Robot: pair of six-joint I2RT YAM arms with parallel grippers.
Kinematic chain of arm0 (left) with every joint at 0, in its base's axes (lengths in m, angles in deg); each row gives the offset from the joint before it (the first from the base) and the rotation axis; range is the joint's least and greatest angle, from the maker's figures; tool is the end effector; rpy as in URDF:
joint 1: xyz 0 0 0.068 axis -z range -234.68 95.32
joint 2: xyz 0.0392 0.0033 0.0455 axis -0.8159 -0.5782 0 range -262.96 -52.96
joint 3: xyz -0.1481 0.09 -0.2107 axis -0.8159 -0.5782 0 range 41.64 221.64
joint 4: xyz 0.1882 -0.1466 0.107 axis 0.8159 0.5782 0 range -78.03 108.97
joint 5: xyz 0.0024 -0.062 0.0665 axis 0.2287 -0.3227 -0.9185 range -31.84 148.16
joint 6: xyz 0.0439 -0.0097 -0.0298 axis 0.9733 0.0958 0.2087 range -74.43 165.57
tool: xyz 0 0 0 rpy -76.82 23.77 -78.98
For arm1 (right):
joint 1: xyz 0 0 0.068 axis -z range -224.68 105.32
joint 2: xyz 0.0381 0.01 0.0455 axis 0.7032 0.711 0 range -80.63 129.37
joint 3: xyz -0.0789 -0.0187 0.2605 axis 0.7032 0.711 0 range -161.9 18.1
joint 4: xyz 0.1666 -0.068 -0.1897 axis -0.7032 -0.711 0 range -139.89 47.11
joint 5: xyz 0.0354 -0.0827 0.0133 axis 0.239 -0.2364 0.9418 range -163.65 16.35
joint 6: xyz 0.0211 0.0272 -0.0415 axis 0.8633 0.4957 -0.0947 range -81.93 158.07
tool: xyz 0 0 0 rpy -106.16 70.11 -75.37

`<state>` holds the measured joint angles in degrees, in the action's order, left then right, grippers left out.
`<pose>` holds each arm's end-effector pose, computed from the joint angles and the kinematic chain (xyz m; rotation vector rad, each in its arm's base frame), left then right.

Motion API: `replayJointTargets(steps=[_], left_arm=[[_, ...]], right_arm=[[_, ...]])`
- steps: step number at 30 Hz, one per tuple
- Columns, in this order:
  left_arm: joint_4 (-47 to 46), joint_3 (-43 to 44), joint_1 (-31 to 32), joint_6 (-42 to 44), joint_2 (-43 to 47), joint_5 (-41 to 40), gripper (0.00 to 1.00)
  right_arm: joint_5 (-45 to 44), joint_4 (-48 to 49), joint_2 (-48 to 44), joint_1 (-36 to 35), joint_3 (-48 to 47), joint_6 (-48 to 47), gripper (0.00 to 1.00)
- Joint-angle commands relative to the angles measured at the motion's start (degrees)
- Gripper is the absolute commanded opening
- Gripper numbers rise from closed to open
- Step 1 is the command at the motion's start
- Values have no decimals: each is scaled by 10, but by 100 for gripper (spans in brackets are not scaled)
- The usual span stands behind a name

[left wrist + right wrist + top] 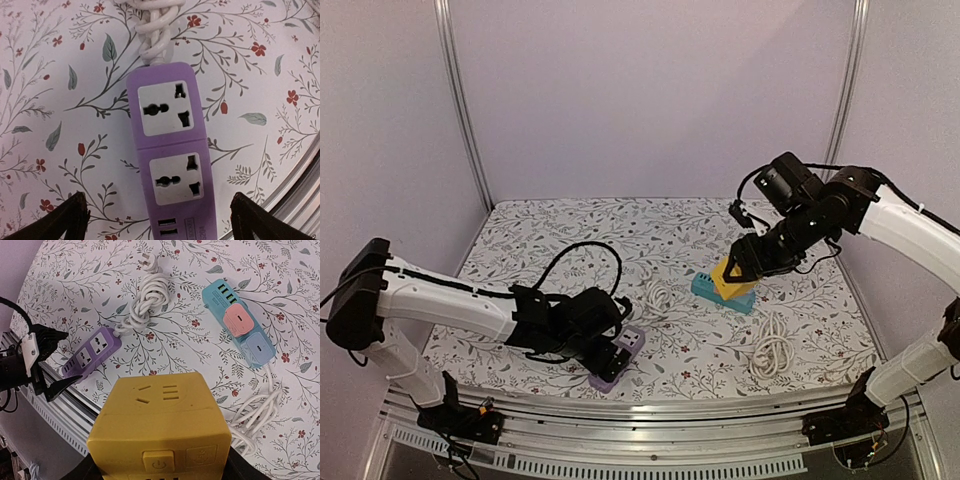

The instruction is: Insert the plug

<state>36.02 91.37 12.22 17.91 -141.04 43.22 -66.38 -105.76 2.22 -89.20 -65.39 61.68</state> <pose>0.1225 -0.2639 0.1764 0.7994 2.4935 -0.2396 0.1983 0.2013 0.3415 -0.5437 2.7082 0.5277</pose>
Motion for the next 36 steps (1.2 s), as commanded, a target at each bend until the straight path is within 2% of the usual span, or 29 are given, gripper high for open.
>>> replayJointTargets(steps=[1, 7, 16, 19, 23, 36], left_arm=[[-37, 2, -13, 18, -42, 22, 99], [-54, 7, -17, 36, -80, 17, 91], [-68, 23, -16, 62, -112, 25, 48], [-68, 33, -13, 72, -118, 30, 40], [-73, 52, 0, 86, -129, 39, 36], [-78, 147, 59, 132, -204, 59, 38]], right_arm=[[-37, 2, -66, -4, 28, 38, 0], [-50, -20, -94, -5, 43, 47, 0], [-56, -28, -101, -4, 42, 48, 0], [-64, -34, -98, -4, 37, 42, 0], [-70, -38, -93, -4, 35, 36, 0], [-120, -63, -92, -4, 31, 14, 0]])
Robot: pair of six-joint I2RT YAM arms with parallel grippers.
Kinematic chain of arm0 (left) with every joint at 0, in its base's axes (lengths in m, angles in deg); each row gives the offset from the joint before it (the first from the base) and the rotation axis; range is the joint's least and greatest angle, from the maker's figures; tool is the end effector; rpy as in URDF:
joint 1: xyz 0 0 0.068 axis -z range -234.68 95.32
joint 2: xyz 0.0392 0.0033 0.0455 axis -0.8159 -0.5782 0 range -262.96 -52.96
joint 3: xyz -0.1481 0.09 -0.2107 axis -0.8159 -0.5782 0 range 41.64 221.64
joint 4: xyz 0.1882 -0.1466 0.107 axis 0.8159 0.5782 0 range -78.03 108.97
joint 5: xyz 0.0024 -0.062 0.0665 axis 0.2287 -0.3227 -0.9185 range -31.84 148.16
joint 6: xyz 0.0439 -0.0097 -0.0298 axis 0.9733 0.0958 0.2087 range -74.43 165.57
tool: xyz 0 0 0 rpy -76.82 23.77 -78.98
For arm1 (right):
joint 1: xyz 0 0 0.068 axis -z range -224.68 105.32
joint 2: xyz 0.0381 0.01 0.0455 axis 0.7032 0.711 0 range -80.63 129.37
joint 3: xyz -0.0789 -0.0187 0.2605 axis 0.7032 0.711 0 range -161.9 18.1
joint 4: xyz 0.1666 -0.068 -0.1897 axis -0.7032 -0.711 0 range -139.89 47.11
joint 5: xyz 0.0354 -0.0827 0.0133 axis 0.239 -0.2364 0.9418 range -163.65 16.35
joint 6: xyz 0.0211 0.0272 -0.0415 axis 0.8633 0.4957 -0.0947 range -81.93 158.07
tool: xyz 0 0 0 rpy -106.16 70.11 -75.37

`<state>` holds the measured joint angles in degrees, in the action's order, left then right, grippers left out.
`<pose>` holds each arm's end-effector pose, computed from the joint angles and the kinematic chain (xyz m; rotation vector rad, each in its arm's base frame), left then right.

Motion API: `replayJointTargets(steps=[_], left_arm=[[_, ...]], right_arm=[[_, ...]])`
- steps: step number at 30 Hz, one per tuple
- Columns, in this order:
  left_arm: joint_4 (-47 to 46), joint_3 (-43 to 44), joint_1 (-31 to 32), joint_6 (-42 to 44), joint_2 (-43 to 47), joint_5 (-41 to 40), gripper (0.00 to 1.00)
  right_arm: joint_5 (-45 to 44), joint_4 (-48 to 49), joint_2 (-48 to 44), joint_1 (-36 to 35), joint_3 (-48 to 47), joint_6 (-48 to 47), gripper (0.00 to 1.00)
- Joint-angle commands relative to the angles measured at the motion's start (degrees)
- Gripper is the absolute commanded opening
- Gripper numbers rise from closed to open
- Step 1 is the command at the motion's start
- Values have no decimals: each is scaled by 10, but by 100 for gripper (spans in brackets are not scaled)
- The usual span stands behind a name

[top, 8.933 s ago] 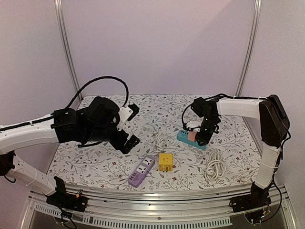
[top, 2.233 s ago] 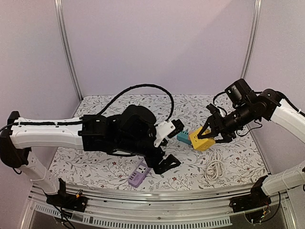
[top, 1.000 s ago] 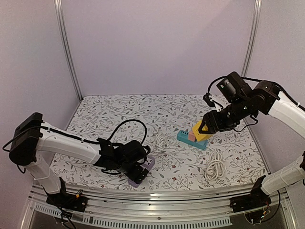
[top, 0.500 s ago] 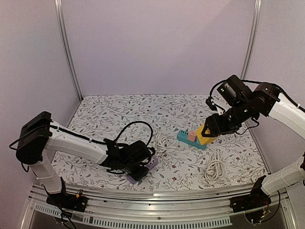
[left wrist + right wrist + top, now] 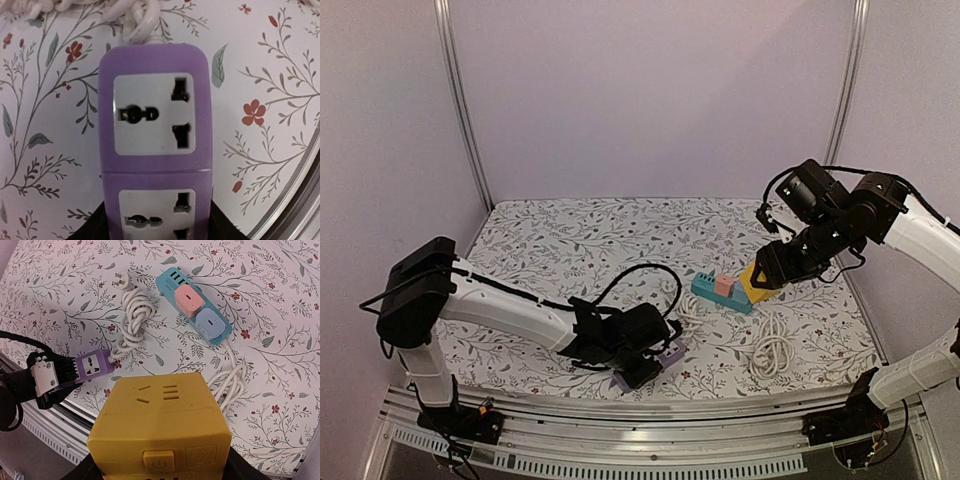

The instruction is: Insert the plug

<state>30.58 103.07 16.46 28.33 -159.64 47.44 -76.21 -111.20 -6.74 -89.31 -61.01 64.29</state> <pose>0.1223 -0.3375 0.1368 1.1605 2.4111 -0.2531 0.1684 0.1640 0.3515 -0.4198 2.6822 0.3270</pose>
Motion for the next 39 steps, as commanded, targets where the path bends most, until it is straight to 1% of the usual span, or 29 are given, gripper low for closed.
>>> replayJointTargets(steps=[1, 5, 7, 9, 11, 14, 15, 20, 29, 34, 39], left_arm=[[-22, 36, 18, 29, -21, 18, 38], [-21, 52, 27, 32, -32, 18, 41], [-19, 53, 29, 28, -34, 14, 45], [-19, 50, 30, 22, -33, 10, 51], [-21, 47, 32, 20, -29, 6, 61], [-22, 45, 36, 20, -18, -3, 72], [-22, 45, 36, 18, -11, -7, 76], [-30, 25, 36, 5, 42, -28, 87], [-3, -39, 34, -32, 188, -100, 97], [38, -90, 27, -65, 278, -151, 99], [85, -133, 12, -100, 353, -183, 100]], right_arm=[[-23, -7, -3, -4, -11, -13, 0], [-19, -3, -3, -3, -6, -17, 0], [-15, -4, 1, -3, -8, -19, 0], [-9, -4, 8, -3, -11, -21, 0], [3, -2, 13, -3, -11, -21, 0], [19, 13, 22, -3, -1, -15, 0], [39, 17, 25, -3, 2, -12, 0], [57, 43, 33, -10, 11, 3, 0], [78, 75, 93, -51, 0, 4, 0], [101, 94, 138, -80, -8, 2, 0], [134, 103, 184, -94, -14, -11, 0]])
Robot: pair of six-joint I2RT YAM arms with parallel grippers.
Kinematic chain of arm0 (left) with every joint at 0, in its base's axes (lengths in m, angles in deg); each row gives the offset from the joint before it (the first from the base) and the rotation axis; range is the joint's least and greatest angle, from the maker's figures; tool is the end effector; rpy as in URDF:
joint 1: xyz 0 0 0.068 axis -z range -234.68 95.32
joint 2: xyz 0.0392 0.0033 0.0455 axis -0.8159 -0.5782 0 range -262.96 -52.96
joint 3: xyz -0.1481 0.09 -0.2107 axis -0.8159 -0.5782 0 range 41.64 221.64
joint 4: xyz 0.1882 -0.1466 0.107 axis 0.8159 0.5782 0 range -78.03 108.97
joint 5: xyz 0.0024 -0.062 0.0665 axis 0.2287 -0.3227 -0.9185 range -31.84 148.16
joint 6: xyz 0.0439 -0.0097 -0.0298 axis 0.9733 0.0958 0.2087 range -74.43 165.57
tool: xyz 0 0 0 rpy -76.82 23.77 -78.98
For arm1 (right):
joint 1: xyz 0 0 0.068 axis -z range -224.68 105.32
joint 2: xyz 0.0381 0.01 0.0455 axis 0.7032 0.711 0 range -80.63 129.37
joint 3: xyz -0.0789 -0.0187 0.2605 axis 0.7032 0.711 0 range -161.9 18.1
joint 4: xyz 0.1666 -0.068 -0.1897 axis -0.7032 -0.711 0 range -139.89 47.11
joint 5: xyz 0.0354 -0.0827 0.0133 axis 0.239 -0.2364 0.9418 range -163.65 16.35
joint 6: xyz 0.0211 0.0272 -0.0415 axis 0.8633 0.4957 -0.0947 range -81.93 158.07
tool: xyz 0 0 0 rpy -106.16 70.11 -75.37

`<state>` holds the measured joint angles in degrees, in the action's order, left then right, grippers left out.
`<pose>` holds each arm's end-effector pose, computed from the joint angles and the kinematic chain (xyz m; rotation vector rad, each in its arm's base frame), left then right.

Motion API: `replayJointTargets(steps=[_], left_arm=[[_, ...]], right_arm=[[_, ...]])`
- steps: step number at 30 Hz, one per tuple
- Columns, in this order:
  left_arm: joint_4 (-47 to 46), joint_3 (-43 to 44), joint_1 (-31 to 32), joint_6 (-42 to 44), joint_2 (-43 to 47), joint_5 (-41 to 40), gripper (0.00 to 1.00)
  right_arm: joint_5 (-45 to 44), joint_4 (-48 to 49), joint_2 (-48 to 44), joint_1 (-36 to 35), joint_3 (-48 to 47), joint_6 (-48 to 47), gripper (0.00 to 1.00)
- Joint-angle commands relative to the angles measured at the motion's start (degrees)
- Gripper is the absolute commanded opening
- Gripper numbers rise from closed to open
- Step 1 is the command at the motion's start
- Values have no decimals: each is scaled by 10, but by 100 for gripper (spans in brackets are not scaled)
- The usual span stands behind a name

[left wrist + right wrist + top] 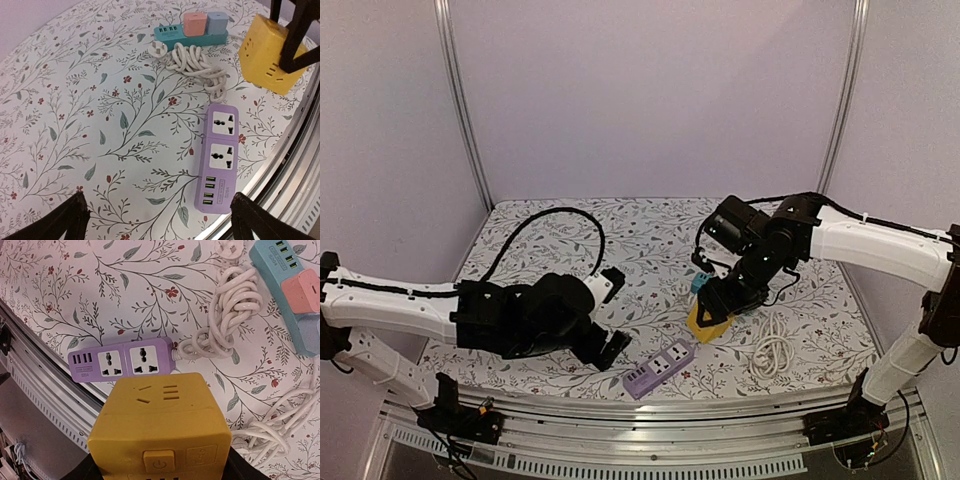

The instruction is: Insert the plug

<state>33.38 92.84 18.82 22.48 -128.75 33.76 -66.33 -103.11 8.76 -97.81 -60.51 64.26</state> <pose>0.0927 -0.2614 0.2455 0.7988 2.1697 -0.3636 0.1793 0.2466 0.2873 -0.7134 2.8445 0.4576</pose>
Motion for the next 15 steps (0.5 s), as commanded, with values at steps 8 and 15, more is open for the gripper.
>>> replayJointTargets(steps=[8, 15], left_arm=[[131, -51, -23, -103, 114, -82, 100], [142, -66, -23, -140, 146, -80, 100]], right_arm=[[77, 35, 79, -9, -21, -32, 0], [94, 41, 106, -9, -24, -38, 0]])
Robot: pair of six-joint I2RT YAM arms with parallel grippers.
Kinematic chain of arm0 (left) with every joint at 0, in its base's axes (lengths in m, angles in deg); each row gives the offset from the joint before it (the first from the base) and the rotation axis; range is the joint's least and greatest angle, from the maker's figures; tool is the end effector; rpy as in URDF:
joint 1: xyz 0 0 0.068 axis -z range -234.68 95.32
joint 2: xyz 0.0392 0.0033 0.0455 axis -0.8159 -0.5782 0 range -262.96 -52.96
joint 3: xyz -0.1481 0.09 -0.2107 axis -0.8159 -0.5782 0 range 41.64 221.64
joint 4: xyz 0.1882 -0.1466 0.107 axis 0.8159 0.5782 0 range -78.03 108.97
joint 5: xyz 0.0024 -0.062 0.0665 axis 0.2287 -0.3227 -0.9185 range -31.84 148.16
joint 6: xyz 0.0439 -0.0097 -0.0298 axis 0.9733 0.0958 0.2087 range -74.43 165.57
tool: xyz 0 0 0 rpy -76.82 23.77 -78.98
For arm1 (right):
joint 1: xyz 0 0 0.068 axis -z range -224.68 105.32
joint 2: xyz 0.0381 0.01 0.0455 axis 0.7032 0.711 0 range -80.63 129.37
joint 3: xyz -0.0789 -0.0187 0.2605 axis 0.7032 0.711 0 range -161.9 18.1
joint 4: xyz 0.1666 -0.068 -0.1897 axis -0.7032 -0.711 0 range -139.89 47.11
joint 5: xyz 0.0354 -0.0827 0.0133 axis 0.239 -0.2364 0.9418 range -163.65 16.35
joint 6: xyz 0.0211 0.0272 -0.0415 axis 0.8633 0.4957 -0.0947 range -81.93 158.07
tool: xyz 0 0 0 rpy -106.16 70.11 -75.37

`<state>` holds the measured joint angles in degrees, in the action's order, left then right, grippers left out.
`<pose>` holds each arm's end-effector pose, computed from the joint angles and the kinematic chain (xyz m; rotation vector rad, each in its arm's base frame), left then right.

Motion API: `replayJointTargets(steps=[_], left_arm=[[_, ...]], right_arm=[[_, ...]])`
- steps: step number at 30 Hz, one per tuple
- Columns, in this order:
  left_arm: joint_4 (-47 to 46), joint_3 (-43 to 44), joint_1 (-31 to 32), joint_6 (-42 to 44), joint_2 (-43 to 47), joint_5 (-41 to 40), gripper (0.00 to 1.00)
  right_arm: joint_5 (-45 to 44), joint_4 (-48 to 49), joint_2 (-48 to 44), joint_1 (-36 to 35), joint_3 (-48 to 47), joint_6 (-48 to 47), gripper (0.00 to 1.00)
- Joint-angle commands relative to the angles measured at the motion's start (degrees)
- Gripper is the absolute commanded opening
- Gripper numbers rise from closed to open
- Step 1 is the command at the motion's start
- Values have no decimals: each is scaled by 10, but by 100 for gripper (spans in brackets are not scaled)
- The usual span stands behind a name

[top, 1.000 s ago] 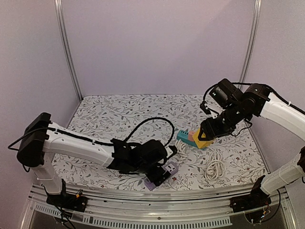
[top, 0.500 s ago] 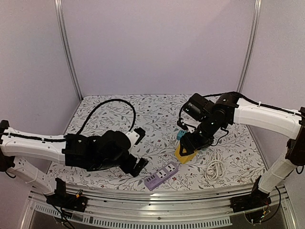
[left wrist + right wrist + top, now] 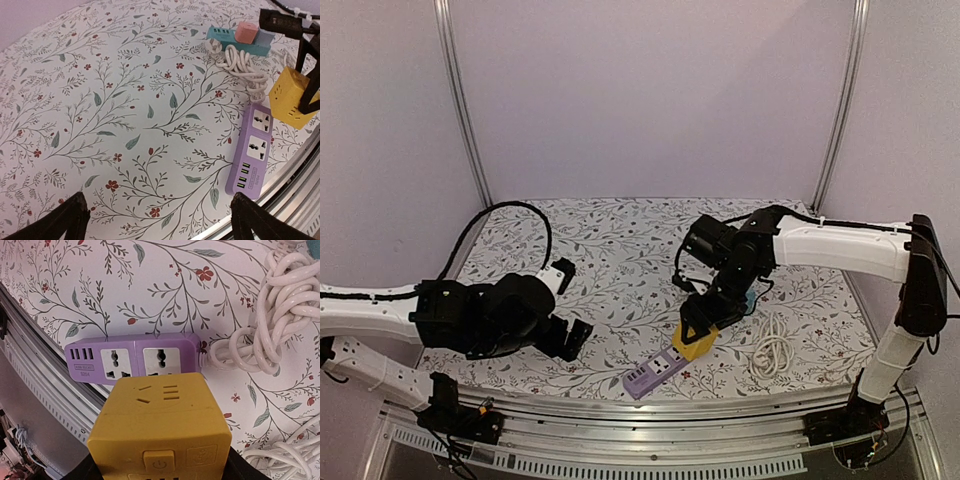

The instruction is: Insert the plug

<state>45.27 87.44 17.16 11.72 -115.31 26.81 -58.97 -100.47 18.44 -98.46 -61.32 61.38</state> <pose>0.0851 -0.2002 0.2553 0.5222 2.2374 -0.2784 0.1917 0.2769 0.2426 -0.8527 2.9625 0.5255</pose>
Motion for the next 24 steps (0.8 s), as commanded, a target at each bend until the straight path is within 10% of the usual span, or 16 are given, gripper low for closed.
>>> replayJointTargets(steps=[1, 24], left_arm=[[25, -12, -6, -35, 13, -10, 100], [36, -7, -6, -34, 17, 0, 99]], right_arm=[[20, 15, 12, -2, -16, -9, 0], [-10, 45, 52, -3, -21, 13, 0]])
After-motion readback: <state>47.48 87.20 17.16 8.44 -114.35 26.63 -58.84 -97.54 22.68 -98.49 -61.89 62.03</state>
